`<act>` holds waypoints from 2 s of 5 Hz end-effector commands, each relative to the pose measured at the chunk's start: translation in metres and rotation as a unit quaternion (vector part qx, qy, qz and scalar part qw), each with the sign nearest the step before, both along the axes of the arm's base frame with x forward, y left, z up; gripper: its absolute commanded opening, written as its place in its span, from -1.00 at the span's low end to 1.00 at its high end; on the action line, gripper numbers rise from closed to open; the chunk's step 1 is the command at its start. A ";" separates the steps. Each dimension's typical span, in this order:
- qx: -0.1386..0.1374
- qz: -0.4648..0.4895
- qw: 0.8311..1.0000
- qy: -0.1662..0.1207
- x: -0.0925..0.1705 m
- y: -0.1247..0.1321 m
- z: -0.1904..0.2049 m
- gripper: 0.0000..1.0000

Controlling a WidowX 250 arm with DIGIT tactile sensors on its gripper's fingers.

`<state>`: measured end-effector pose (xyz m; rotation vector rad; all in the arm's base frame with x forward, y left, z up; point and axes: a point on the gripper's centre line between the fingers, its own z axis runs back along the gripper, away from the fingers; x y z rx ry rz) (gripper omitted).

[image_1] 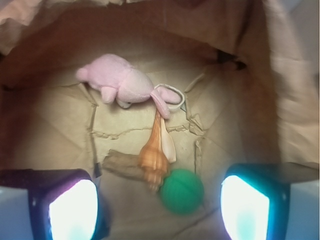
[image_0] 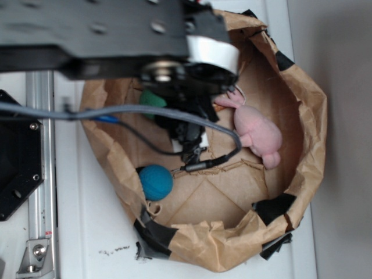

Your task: Grab the shell.

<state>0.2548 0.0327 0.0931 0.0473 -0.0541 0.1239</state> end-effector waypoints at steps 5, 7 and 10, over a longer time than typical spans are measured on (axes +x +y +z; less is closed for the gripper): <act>0.030 -0.086 0.994 0.057 0.023 -0.029 -0.024 -1.00; 0.040 -0.066 0.997 0.007 0.016 -0.028 0.052 -1.00; 0.001 -0.062 0.998 -0.023 0.003 -0.049 0.085 -1.00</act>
